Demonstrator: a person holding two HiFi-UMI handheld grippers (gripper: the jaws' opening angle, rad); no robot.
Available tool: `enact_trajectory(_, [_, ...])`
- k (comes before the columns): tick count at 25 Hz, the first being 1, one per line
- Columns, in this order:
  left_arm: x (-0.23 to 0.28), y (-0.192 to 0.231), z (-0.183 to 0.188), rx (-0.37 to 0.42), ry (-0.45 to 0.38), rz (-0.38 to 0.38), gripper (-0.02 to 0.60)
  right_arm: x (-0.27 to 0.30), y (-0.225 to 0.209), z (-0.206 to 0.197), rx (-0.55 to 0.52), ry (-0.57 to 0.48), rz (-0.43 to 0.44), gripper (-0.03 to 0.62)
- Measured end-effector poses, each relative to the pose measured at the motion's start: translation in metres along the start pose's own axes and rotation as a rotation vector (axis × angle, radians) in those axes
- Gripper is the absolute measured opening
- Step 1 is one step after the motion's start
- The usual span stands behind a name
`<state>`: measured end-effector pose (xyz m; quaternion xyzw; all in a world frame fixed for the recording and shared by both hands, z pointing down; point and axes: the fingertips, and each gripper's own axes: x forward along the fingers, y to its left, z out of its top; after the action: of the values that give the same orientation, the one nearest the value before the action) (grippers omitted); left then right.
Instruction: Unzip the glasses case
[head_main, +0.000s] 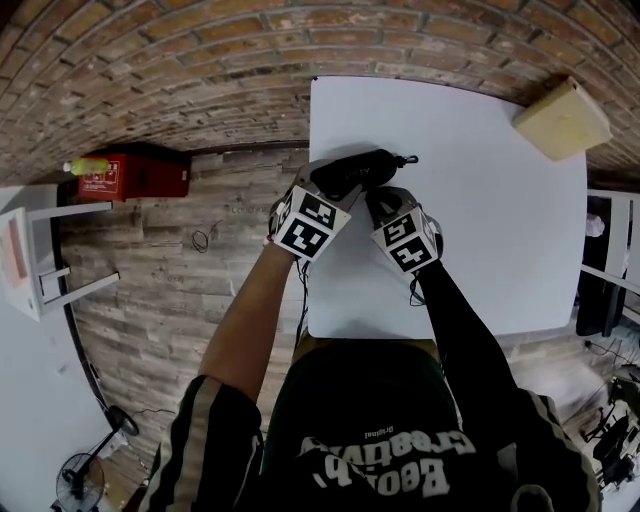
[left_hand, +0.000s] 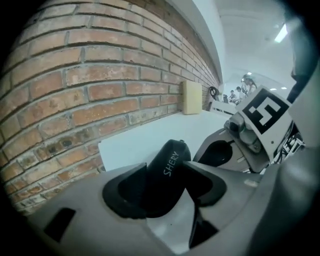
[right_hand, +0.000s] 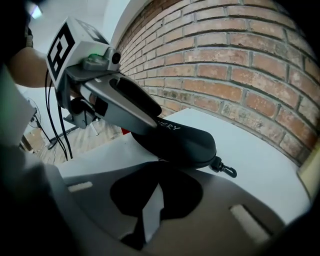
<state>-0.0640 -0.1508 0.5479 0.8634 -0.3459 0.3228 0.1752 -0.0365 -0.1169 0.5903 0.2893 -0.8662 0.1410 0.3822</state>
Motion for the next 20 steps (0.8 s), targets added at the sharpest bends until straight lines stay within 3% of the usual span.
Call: enact_trajectory(20, [0.0, -0.003, -0.003, 0.029, -0.019, 0.032, 0.229, -0.008, -0.017, -0.008, 0.023, -0.001, -0.088, 0.014])
